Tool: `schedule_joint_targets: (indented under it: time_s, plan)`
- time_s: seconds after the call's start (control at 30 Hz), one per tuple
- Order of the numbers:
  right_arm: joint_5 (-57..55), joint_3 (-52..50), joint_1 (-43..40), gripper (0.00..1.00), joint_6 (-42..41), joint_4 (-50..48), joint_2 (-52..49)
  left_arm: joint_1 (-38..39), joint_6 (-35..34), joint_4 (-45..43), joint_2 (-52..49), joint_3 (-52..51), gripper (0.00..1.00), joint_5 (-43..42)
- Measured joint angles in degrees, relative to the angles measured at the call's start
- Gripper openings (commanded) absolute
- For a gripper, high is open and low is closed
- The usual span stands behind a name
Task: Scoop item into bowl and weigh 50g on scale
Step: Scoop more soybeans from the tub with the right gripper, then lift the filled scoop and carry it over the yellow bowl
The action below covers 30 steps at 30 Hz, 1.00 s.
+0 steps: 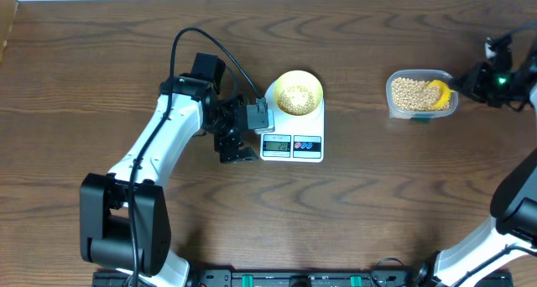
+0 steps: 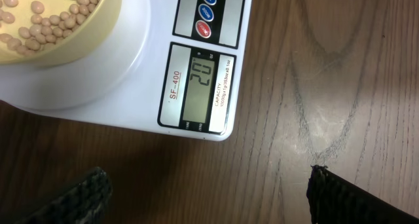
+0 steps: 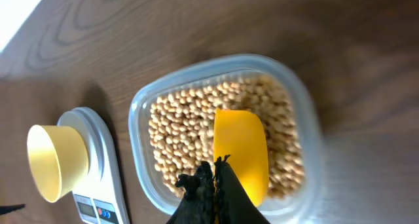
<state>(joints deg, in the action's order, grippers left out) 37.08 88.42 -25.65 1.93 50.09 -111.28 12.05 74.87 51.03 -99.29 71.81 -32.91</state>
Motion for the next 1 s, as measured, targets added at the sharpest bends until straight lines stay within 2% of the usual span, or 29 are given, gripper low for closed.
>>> schedule_joint_targets:
  time_s: [0.33,0.7,1.0]
  plan:
    - [13.0,0.0,-5.2,0.01,0.0,0.0,0.0,0.0,0.0,0.0,0.0,0.0,0.98,0.0]
    - [18.3,0.0,-9.6,0.01,0.0,0.0,0.0,0.0,0.0,0.0,0.0,0.0,0.98,0.0]
    - [25.7,0.0,-9.7,0.01,0.0,0.0,0.0,0.0,0.0,0.0,0.0,0.0,0.98,0.0]
